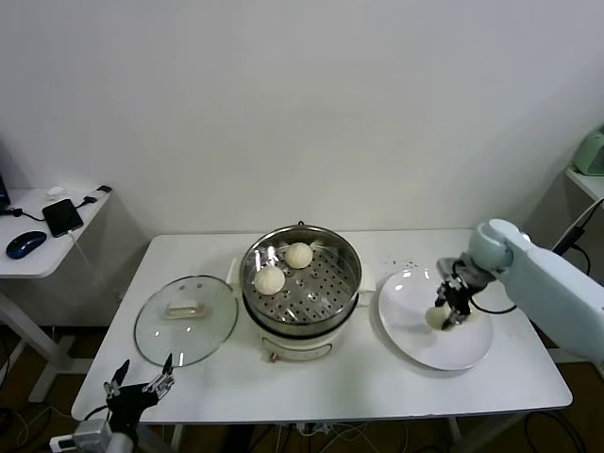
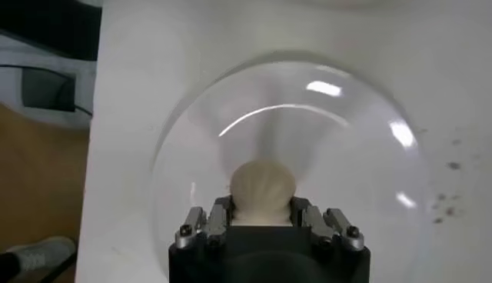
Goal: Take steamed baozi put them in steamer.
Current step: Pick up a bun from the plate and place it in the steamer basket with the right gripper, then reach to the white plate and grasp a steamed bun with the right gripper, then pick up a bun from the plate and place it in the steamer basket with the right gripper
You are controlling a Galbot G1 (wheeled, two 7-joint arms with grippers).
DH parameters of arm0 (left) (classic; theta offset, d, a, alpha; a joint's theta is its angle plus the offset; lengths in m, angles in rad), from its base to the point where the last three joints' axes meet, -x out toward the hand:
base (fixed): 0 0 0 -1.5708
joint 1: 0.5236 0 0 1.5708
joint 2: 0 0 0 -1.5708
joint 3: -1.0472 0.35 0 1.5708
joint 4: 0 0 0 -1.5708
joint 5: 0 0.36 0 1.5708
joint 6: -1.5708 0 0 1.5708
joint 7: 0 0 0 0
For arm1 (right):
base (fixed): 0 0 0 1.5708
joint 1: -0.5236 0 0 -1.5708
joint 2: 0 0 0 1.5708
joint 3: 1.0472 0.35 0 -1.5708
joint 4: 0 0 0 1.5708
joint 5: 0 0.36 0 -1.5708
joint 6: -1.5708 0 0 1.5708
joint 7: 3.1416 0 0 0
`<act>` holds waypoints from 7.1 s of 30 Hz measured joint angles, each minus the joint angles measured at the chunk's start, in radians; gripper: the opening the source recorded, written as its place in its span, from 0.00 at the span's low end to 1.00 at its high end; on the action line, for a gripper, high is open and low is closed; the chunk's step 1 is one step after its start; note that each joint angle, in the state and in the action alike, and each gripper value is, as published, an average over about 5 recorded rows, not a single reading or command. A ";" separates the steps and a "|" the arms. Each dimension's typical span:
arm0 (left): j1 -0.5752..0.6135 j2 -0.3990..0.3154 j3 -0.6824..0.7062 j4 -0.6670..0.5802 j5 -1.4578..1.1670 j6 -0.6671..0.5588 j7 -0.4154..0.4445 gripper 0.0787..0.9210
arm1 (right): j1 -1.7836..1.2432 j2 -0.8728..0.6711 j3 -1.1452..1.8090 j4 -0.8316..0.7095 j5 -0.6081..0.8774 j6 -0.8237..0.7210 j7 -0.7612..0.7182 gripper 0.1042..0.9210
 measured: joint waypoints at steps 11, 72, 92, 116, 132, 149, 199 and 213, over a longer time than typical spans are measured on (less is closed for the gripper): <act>-0.030 -0.014 -0.016 -0.012 0.009 -0.001 -0.007 0.88 | 0.359 0.221 -0.276 -0.092 0.313 0.112 -0.054 0.51; -0.053 -0.018 -0.022 -0.036 -0.007 0.006 -0.017 0.88 | 0.353 0.544 -0.475 0.066 -0.002 0.780 0.012 0.85; -0.054 -0.018 -0.015 -0.060 -0.029 0.026 0.009 0.88 | 0.363 0.170 -0.212 0.043 0.074 0.223 -0.064 0.88; -0.013 -0.018 -0.006 -0.076 -0.051 0.027 0.028 0.88 | -0.130 -0.011 0.264 -0.130 -0.185 0.162 0.014 0.88; 0.002 -0.018 -0.014 -0.067 -0.045 0.027 0.029 0.88 | -0.222 0.076 0.404 -0.298 -0.394 0.288 0.070 0.88; -0.006 -0.018 -0.017 -0.048 -0.042 0.028 0.030 0.88 | -0.260 0.110 0.450 -0.360 -0.478 0.304 0.064 0.88; -0.044 -0.018 -0.013 -0.006 0.056 -0.003 -0.004 0.88 | 0.170 0.095 -0.053 -0.080 0.096 -0.083 0.116 0.56; -0.067 -0.018 -0.018 -0.007 0.064 0.010 -0.005 0.88 | 0.447 0.275 -0.405 -0.004 0.451 -0.330 0.170 0.56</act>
